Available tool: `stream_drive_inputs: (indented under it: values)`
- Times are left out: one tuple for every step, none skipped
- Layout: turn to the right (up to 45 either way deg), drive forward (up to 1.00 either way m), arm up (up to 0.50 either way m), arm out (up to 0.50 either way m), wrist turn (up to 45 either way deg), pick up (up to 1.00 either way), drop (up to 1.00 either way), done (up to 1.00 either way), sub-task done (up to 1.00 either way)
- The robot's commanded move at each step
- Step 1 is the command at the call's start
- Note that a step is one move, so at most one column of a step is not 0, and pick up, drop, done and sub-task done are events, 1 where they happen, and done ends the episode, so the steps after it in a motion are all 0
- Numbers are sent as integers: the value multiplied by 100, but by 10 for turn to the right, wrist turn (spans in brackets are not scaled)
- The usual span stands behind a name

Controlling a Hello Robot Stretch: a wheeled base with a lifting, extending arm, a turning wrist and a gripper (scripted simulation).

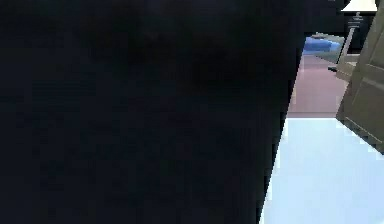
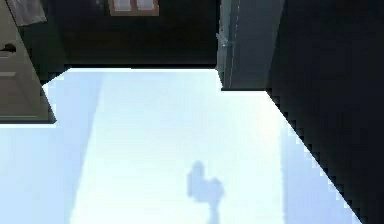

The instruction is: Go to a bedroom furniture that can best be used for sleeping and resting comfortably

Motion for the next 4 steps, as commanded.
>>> stream_drive_inputs:
  values:
    - [450, 0, 0, 0, 0, 0, 0, 0, 0]
    - [270, 0, 0, 0, 0, 0, 0, 0, 0]
    - [0, 60, 0, 0, 0, 0, 0, 0, 0]
    - [-450, 0, 0, 0, 0, 0, 0, 0, 0]
